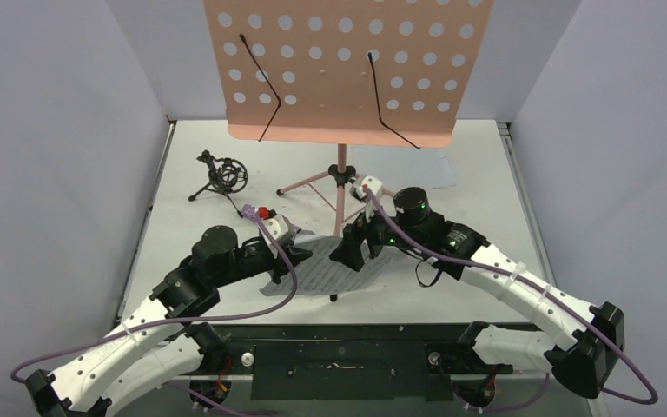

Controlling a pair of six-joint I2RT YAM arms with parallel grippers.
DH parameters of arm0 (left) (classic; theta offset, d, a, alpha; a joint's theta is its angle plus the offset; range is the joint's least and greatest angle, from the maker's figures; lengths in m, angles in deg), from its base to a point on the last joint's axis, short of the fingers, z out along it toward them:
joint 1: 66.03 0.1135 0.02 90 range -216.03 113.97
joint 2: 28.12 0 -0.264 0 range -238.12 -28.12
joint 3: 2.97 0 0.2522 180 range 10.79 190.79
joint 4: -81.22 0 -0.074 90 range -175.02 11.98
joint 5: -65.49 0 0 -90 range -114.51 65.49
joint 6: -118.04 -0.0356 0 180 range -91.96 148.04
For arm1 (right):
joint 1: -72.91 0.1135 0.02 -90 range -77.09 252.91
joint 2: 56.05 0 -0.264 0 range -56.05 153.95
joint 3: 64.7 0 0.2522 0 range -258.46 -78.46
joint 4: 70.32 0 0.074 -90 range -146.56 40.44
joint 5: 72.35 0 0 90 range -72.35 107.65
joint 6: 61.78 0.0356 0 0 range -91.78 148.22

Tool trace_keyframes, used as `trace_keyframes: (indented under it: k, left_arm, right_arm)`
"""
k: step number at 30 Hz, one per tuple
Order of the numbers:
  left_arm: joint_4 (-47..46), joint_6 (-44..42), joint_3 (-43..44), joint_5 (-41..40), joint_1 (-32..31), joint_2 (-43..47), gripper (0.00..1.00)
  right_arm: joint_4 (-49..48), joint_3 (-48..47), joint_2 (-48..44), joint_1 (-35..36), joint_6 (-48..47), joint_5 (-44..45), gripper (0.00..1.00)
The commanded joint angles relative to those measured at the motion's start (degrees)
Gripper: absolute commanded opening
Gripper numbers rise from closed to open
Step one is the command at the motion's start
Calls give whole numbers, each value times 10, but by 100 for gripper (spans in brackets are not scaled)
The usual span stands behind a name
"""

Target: Set up the instrument practice props

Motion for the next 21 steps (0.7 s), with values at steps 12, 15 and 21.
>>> trace_keyframes:
  k: [12, 15, 21]
  left_arm:
    - [-471, 336, -147, -200, 21, 95, 0]
    - [-542, 371, -163, -218, 21, 97, 0]
    - [-637, 421, -176, -224, 22, 66, 0]
  right_arm:
    - [-180, 145, -107, -353, 272, -102, 90]
    - [-306, 196, -110, -348, 356, -159, 90]
    - [-709, 312, -99, -319, 580, -202, 90]
